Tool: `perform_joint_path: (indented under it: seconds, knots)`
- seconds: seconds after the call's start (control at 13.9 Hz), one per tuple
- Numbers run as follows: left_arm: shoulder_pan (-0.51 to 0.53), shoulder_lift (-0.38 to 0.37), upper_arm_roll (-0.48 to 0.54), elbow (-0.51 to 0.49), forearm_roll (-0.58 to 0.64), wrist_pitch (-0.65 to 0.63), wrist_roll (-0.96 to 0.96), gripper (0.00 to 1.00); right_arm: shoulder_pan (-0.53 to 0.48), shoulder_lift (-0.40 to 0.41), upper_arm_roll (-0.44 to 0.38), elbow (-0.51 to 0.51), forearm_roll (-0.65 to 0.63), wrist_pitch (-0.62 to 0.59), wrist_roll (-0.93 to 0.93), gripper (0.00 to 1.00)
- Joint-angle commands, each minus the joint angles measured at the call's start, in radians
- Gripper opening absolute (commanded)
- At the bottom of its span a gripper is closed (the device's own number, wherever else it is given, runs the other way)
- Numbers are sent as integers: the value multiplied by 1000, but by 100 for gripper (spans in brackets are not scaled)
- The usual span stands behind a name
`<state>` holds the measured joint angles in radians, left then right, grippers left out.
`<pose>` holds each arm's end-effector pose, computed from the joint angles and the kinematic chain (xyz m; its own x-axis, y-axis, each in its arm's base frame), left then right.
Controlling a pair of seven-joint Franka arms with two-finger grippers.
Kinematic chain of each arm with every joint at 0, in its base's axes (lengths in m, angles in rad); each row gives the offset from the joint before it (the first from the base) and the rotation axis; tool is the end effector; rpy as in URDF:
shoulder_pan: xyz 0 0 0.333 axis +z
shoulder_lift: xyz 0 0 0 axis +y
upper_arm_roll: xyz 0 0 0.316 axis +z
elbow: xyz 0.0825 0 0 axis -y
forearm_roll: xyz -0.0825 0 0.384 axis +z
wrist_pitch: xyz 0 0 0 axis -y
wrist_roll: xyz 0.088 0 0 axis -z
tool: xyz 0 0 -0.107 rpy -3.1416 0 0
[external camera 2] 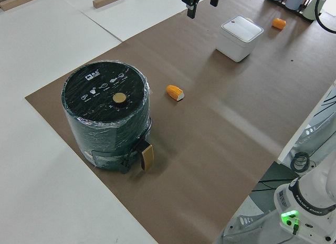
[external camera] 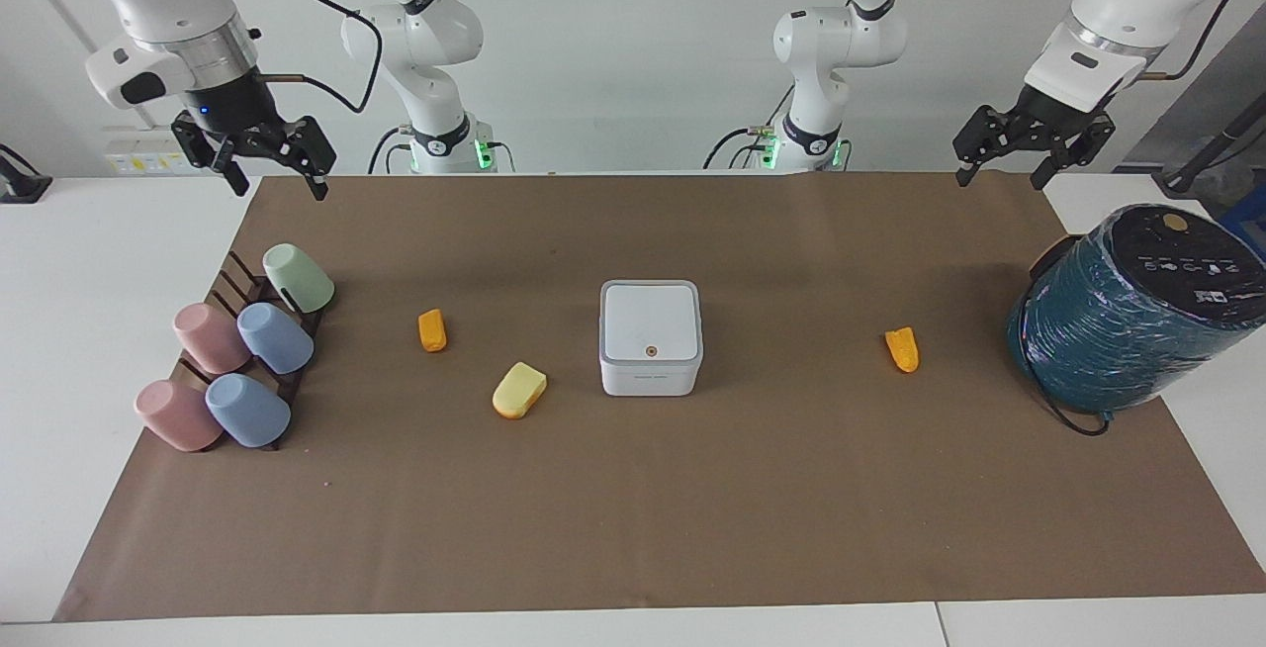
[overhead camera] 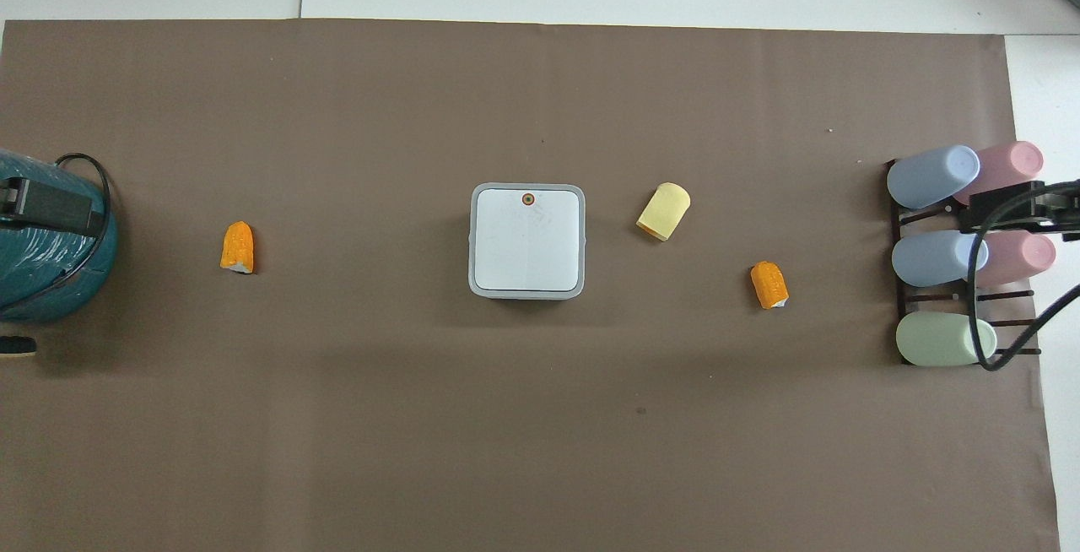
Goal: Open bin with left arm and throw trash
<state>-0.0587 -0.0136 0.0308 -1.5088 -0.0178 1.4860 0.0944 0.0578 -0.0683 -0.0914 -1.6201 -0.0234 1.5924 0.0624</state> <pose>0.5416 -0.0170 0.6536 0.9923 -0.1235 -0.0074 -0.1233 -0.9922 0.0190 0.5350 -0.0222 0.6402 0.9946 -0.0954 0.0413 -0.0960 -0.9953 0.0146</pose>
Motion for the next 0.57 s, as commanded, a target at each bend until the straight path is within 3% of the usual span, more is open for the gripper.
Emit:
perform_joint_path:
  seconds: [0.0, 0.5]
  knots:
    - [2, -16, 5, -19, -2, 5, -10, 100, -9, -13, 7, -21, 8, 18, 13, 100]
    - [0, -17, 3, -22, -1, 8, -7, 100, -9, -13, 6, -23, 7, 20, 13, 100]
